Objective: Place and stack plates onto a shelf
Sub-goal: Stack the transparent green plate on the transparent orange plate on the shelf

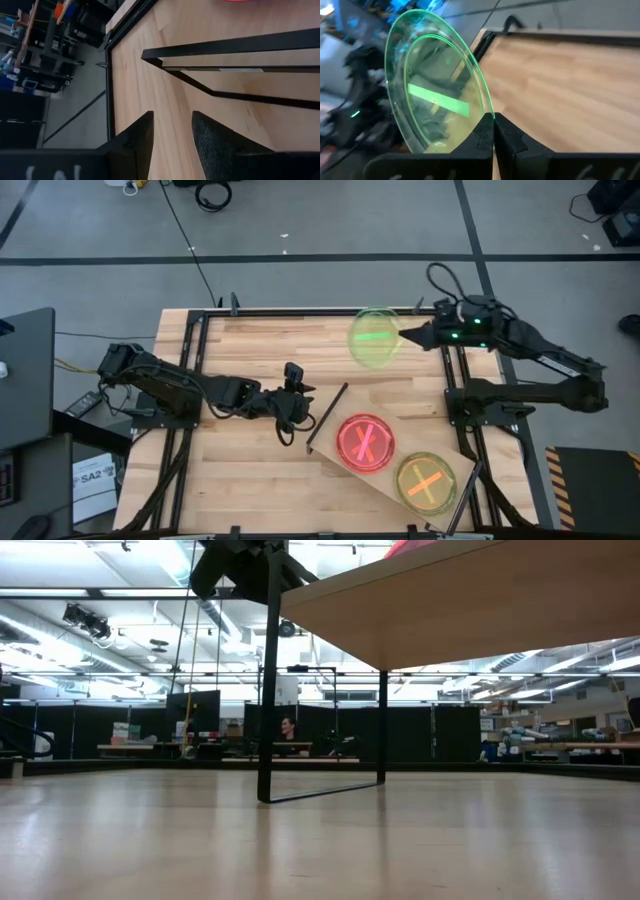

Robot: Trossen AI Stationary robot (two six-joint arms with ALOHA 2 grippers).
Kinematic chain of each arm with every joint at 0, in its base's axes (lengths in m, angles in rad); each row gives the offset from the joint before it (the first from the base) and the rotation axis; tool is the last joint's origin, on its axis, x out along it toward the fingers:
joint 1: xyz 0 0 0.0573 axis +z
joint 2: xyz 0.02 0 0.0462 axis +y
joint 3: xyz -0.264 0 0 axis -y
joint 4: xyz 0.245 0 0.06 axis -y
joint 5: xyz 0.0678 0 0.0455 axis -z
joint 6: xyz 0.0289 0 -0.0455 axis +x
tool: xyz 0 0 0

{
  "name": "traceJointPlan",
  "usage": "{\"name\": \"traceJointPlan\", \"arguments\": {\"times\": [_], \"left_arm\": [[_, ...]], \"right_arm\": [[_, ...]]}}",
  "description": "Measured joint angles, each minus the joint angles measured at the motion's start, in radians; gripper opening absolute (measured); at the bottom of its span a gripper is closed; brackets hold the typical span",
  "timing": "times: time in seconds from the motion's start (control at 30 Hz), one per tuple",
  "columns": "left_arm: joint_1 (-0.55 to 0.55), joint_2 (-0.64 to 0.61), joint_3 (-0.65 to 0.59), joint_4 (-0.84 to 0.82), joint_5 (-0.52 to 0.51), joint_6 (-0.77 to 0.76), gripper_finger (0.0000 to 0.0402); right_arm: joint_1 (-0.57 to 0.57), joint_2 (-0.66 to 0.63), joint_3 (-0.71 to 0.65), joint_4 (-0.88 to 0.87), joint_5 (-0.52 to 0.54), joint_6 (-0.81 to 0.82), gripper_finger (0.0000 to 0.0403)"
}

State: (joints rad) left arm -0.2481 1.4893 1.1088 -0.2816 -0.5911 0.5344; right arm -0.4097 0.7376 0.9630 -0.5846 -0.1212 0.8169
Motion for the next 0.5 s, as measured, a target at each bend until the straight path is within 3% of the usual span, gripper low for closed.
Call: {"name": "traceJointPlan", "arguments": {"times": [0.3,0.5], "left_arm": [[-0.002,0.000,0.000,-0.009,0.000,-0.060,0.0141],[-0.002,0.000,0.000,-0.009,0.000,-0.102,0.0141]], "right_arm": [[0.062,-0.110,0.000,-0.131,-0.269,0.123,0.0008],[0.173,-0.109,0.000,-0.230,-0.329,0.160,0.0008]]}}
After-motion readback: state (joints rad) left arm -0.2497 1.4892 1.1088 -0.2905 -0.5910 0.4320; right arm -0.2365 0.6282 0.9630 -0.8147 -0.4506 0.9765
